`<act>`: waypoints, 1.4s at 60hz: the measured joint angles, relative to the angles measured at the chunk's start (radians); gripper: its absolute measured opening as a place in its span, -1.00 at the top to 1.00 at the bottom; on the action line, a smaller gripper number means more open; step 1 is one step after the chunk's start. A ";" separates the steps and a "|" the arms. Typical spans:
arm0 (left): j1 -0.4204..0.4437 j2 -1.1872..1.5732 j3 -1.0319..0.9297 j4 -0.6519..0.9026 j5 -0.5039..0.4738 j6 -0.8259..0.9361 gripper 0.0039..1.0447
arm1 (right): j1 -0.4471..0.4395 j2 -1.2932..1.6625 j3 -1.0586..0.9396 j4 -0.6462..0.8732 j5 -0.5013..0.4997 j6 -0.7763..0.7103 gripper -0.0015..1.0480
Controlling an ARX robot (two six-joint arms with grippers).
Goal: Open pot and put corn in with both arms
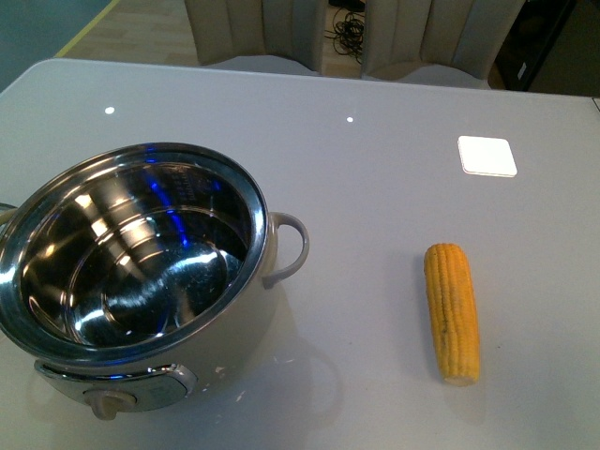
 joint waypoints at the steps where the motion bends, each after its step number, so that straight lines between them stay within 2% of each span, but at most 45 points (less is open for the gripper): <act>1: -0.008 -0.027 -0.011 -0.015 -0.008 -0.004 -0.87 | 0.000 0.000 0.000 0.000 0.000 0.000 -0.83; 12: -0.100 -0.324 -0.100 -0.201 -0.067 -0.037 -0.87 | 0.000 0.000 0.000 0.000 0.000 0.000 -0.83; 49: -0.212 -0.881 -0.198 -0.660 -0.167 -0.087 -0.87 | 0.000 0.000 0.000 0.000 0.000 0.000 -0.83; 60: -0.241 -0.929 -0.225 -0.701 -0.190 -0.105 -0.87 | 0.000 0.000 0.000 0.000 0.000 0.000 -0.83; 82: -0.244 -0.932 -0.225 -0.708 -0.192 -0.109 -0.87 | 0.000 0.000 0.000 0.000 0.000 0.000 -0.83; 84: -0.255 -0.935 -0.226 -0.706 -0.178 -0.095 -0.81 | 0.000 0.000 0.000 0.000 0.000 0.000 -0.83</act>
